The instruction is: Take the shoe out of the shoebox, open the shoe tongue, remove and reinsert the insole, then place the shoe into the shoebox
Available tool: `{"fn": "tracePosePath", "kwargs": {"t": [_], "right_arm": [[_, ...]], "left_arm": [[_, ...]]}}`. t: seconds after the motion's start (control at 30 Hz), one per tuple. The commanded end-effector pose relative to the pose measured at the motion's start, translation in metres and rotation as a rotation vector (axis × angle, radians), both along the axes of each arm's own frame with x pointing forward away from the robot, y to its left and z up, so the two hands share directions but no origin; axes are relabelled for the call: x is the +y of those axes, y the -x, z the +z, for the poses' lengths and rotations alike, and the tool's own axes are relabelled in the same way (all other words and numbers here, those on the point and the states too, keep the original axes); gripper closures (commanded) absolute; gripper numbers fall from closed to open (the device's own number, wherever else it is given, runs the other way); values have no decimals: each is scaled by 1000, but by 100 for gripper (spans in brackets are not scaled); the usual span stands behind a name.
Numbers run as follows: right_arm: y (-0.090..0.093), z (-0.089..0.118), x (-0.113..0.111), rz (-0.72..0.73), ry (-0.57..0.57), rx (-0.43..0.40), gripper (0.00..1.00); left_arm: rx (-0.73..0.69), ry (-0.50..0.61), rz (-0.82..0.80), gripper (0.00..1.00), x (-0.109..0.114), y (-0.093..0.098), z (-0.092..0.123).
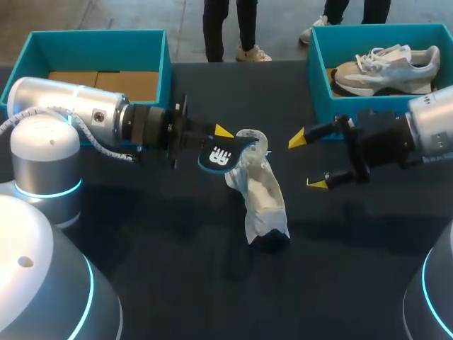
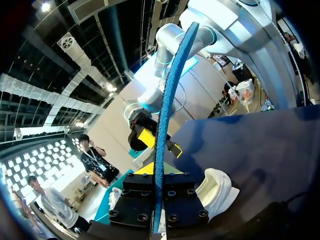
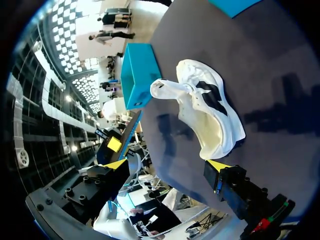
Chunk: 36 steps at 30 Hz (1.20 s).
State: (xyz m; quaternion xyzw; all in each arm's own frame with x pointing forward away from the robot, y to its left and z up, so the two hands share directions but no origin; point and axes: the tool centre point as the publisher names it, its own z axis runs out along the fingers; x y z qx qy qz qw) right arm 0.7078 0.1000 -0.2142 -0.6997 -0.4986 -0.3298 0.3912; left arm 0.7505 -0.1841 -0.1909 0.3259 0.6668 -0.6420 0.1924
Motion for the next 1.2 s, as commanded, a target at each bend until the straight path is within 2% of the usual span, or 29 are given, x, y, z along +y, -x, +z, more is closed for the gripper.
{"fn": "tracePosePath", "kwargs": {"t": [0.03,0.8,1.03,1.2], "right_arm": [[1,0,1,-2,2,0,0],[1,0,1,-2,2,0,0],[-1,-11,-7,-20,27,-31,0],[3,-21,-13,-34,57,-45,0]], "left_arm": [[0,-2,1,100,-1,0,0],[0,-2,1,100,-1,0,0],[79,42,-21,100,-11,12,6],[133,60,-13,100,-15,23,1]]}}
